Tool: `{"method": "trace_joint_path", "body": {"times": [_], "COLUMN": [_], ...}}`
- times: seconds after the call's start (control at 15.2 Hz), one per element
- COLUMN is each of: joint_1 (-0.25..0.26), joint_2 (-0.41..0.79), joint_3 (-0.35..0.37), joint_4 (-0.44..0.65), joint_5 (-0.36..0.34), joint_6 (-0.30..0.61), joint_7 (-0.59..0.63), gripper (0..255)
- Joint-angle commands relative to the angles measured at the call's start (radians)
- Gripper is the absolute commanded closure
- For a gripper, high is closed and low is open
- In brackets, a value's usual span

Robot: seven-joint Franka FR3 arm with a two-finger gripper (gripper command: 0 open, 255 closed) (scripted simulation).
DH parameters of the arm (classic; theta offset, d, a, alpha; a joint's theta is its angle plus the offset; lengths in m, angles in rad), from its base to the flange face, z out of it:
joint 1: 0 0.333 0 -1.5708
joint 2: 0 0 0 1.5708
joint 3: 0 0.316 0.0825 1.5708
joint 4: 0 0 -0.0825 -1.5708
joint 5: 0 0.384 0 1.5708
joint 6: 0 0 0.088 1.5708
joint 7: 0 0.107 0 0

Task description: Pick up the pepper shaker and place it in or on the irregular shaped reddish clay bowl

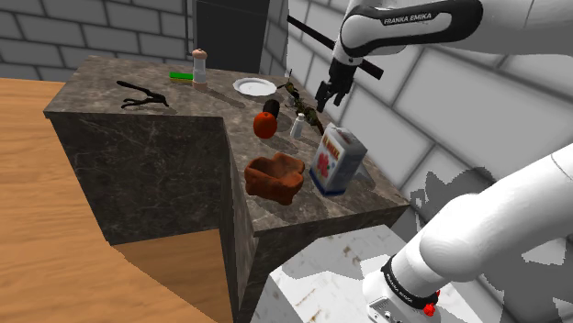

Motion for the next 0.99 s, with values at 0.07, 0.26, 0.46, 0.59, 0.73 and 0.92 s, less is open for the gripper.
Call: {"method": "trace_joint_path", "body": {"times": [0.07, 0.26, 0.46, 0.59, 0.73, 0.92], "joint_1": [-0.004, -0.012, -0.024, -0.035, -0.048, -0.064], "joint_2": [0.116, 0.233, 0.353, 0.434, 0.516, 0.605], "joint_3": [-0.022, -0.039, -0.049, -0.052, -0.053, -0.049], "joint_4": [0.072, 0.153, 0.247, 0.317, 0.394, 0.473], "joint_5": [0.018, 0.043, 0.073, 0.093, 0.113, 0.133], "joint_6": [0.04, 0.069, 0.086, 0.091, 0.091, 0.096], "joint_7": [-0.047, -0.095, -0.143, -0.174, -0.202, -0.229], "gripper": [0, 0, 0, 0, 0, 0]}}
